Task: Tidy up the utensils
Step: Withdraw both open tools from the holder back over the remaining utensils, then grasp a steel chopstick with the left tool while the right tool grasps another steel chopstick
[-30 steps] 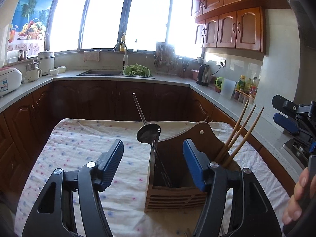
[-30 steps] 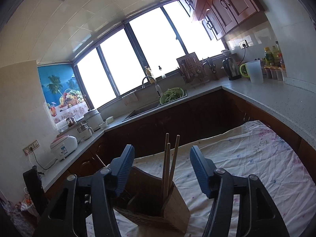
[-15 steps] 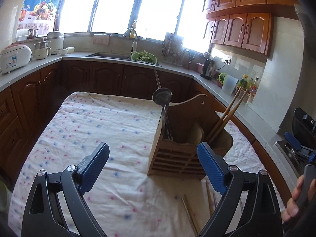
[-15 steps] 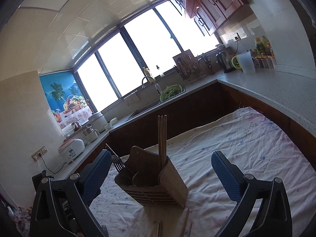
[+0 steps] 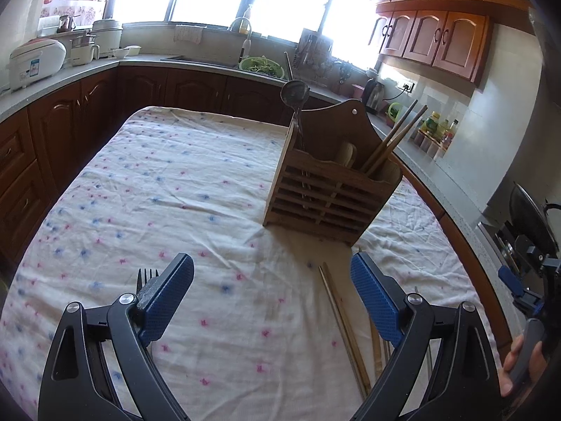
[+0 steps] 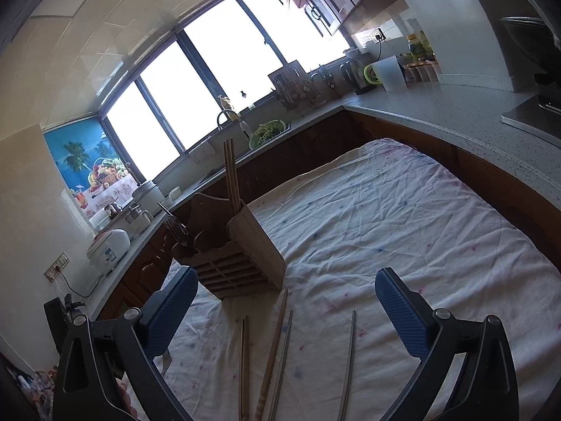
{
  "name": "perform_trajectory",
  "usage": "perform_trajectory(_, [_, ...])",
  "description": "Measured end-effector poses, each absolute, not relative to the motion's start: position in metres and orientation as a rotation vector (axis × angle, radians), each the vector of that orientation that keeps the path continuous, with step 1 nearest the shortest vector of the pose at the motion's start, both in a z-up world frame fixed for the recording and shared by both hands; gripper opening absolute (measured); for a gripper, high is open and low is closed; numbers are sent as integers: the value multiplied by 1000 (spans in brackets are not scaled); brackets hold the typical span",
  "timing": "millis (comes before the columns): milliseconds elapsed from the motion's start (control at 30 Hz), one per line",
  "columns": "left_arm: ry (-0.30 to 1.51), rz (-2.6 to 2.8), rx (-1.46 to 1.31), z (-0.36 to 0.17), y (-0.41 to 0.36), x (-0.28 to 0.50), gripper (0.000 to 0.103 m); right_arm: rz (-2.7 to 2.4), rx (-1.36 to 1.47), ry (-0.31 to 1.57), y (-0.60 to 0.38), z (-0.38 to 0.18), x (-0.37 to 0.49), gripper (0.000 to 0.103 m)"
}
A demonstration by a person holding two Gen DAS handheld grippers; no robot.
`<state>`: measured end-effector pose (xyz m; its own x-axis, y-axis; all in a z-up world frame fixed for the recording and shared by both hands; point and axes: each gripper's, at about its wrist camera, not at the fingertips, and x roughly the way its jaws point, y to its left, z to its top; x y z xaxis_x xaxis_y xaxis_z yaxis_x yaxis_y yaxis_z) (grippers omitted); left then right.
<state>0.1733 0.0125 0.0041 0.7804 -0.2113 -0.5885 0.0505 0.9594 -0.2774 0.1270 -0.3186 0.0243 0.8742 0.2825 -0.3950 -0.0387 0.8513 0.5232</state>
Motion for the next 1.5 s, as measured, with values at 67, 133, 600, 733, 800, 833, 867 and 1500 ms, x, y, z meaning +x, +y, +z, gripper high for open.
perform_trajectory(67, [674,-141,-263,0,13,168,93,166,527,492,-318,17,118,102])
perform_trajectory(133, [683,-140,-270,-5,13,163,93,159,522,502,-318,8,110,102])
perform_trajectory(600, [745,-157,-230,-26,-8,150,93,157,486,555,-314,-19,92,102])
perform_trajectory(733, [756,-161,-216,-29,-14,152,93,156,469,563,-312,-20,94,101])
perform_trajectory(800, [760,-164,-211,-30,-16,153,93,156,462,566,-311,-21,95,101])
perform_trajectory(833, [761,-167,-209,-31,-18,154,93,157,459,568,-311,-21,96,99])
perform_trajectory(867, [762,-169,-206,-31,-19,155,93,155,456,572,-311,-22,97,98])
perform_trajectory(1500, [932,-171,-15,-66,-77,227,68,131,445,666,-316,-37,121,67])
